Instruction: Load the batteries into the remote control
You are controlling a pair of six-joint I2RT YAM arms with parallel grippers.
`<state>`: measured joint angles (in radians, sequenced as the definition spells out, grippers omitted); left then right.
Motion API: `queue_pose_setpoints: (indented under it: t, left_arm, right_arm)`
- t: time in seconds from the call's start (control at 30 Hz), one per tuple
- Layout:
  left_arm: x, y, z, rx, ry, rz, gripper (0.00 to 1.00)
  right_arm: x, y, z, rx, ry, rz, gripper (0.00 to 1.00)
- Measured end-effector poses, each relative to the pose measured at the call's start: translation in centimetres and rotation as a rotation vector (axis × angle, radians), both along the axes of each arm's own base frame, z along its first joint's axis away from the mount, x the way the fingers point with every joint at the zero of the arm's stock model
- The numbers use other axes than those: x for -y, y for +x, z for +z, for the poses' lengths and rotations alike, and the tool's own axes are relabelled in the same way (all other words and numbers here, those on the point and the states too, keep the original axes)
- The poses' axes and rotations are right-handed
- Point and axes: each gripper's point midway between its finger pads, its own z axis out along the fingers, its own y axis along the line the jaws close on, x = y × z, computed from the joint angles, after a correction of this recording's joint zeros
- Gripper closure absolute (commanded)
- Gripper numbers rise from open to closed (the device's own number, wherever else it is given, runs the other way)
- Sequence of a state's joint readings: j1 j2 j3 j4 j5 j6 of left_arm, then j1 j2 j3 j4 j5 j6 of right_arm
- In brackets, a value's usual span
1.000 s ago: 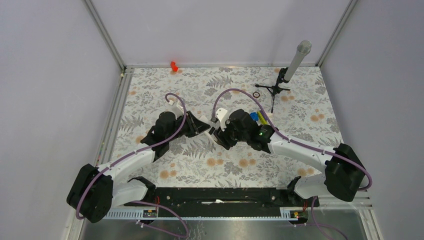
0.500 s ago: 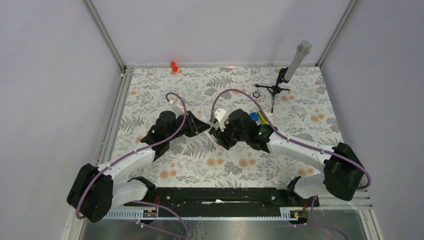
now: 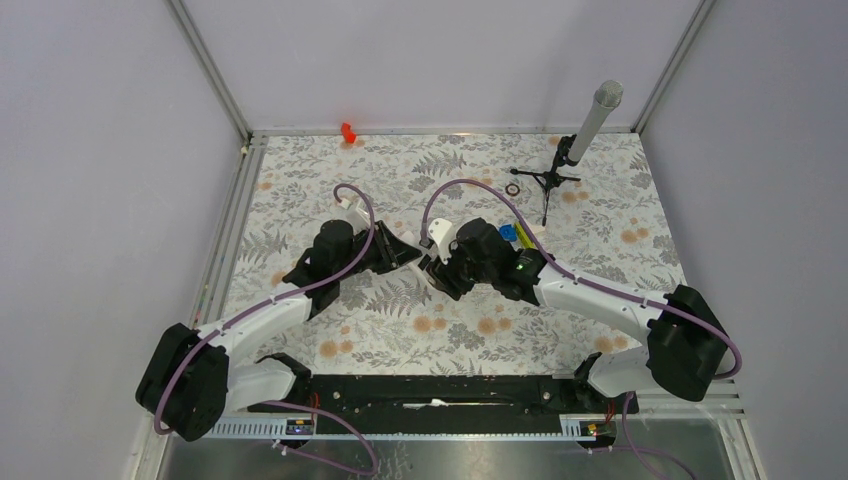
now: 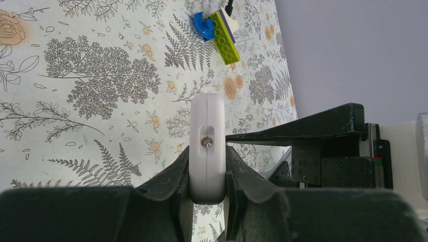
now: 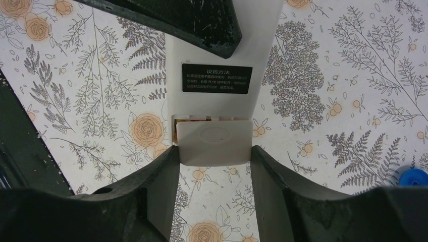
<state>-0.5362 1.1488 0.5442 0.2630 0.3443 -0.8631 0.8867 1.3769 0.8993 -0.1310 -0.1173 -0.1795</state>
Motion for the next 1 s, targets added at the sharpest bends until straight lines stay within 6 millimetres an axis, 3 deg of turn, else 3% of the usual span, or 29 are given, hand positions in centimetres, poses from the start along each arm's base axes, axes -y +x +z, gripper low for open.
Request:
queue_pose_setpoints:
  t: [1.0]
  left_arm:
    - [-0.36,0.34,0.67,-0.003,-0.033,0.061,1.0]
  right_arm:
    - [-0.43,0.46,0.48,0.014,0.026,-0.036,0.52]
